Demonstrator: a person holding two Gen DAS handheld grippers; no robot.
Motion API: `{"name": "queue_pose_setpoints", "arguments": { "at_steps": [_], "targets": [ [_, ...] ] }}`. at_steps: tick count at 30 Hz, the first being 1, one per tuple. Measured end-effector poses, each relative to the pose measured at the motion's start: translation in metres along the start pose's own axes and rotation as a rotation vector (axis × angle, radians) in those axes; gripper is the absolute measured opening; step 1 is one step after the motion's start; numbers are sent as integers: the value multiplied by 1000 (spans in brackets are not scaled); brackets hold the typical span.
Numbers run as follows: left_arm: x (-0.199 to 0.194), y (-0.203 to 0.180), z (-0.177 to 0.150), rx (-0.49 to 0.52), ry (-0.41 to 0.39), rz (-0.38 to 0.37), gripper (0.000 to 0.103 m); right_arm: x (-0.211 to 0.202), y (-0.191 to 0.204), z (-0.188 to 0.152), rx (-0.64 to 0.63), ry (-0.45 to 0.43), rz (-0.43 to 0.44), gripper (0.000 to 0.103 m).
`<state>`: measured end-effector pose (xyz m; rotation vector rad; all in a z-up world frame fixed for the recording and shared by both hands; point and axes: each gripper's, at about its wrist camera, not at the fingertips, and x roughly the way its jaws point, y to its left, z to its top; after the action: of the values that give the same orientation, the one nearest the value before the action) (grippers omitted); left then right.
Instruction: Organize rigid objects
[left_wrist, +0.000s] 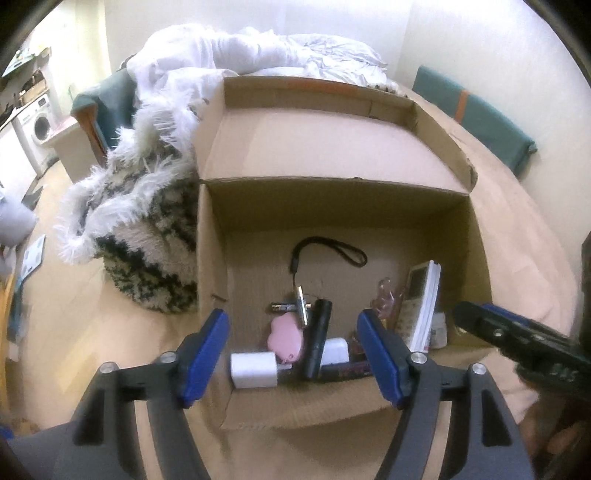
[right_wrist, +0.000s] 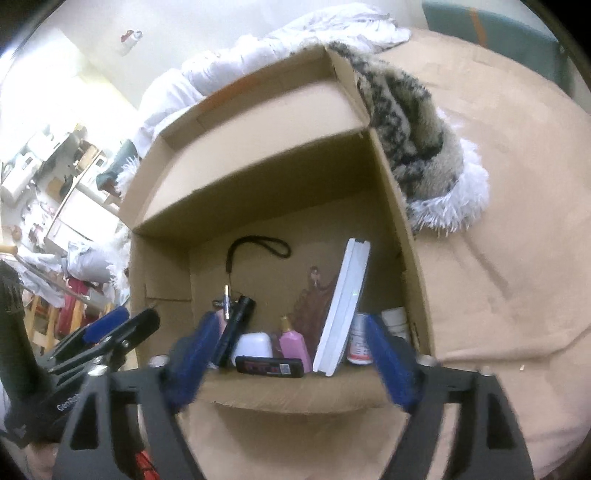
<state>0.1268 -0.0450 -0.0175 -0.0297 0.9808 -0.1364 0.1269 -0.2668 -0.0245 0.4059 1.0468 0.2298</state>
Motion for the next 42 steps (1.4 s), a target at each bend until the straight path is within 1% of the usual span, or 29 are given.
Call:
{"name": "queue_pose_setpoints", "arguments": {
  "at_steps": [3,6,11,13,14,15,16,18,21,23,25,27,31,35,42],
  "targets": [
    [-10,5,-4,10,-17,15,70,-11,4,-2,-13,-21,-5,103],
    [-19,14,-12,-15,-23,17,71,-22,9,-7,-26,-45,-10,103],
    [-31,23,-34,-31,2,2,80,-28,14,-30,-27,-31,-16,103],
    [-37,25,-45,-43,10,-8,87,-32,17,-41,-38,-29,-27,103],
    [-40,27,-48,-48,8,-8,89,-34,18,-45,-46,-32,-36,103],
    [-43,28,-51,-53,4,-3,94,-37,19,-50,-52,-36,-47,103],
    [-47,30,-56,-58,-3,18,98,-39,20,-55,-57,-43,-55,103],
    [-51,32,-61,-67,-9,38,102,-45,21,-63,-54,-60,-73,103],
    [-58,31,-64,-42,-25,58,102,-51,21,-71,-47,-95,-96,103],
    [-70,31,-67,-32,-81,73,102,-57,22,-75,-43,-129,-100,103],
    [-82,32,-69,-25,-124,57,102,-65,27,-79,-64,-174,-100,103],
    [-90,35,-72,-34,-152,52,102,-72,34,-85,-103,-218,-111,103],
    [-103,38,-77,-36,-199,68,102,-83,42,-90,-139,-271,-110,103],
    [-105,37,-82,-38,-208,85,102,-88,41,-94,-136,-293,-108,103],
    [-99,33,-83,-25,-182,95,102,-77,41,-94,-158,-271,-150,103]
  ]
}}
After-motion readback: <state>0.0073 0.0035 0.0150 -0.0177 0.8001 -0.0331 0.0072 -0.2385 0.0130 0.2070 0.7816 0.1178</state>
